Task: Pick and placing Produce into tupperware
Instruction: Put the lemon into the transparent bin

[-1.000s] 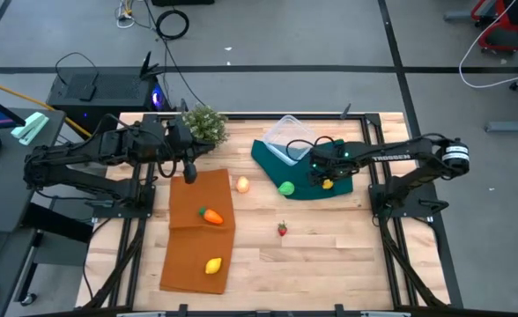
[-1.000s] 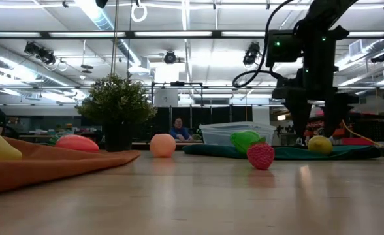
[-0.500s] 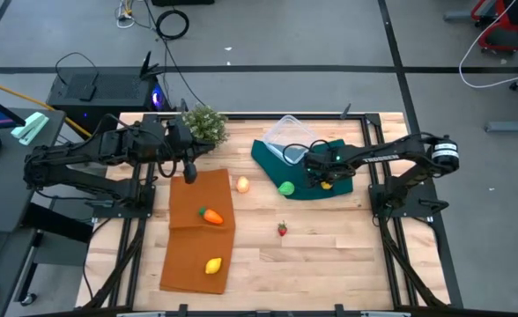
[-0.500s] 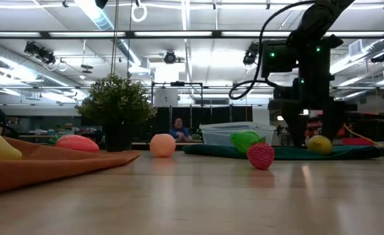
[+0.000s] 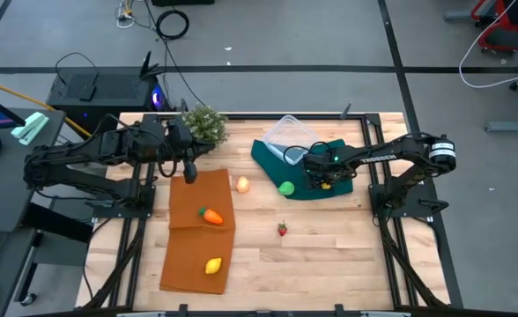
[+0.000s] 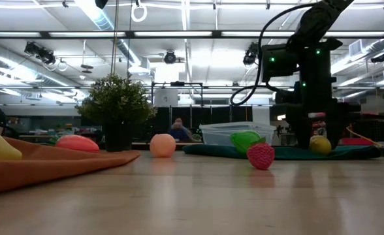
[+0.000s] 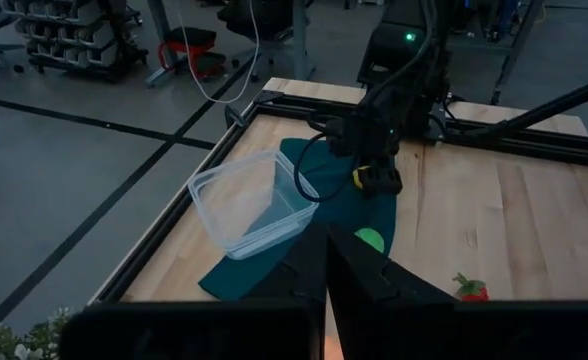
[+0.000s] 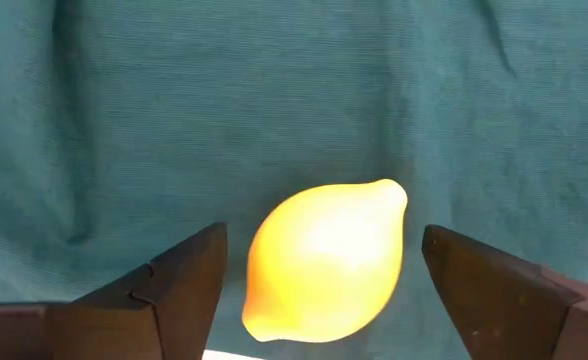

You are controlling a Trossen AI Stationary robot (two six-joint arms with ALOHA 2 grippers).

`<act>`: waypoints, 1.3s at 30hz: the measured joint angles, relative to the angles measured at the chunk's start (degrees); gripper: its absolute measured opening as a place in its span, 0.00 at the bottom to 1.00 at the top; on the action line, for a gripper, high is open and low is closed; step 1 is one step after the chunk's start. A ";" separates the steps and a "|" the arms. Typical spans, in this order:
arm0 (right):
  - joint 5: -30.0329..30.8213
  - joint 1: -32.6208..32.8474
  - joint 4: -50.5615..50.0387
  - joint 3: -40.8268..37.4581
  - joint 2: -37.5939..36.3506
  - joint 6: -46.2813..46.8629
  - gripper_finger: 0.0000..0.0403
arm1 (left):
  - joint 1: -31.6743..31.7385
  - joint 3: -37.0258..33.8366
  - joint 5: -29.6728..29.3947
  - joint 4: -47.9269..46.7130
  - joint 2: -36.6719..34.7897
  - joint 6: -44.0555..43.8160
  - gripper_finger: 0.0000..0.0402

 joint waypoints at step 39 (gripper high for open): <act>-1.23 -0.07 -0.10 3.05 -14.03 0.22 0.48 | 0.02 0.00 -0.02 0.00 0.00 0.11 0.03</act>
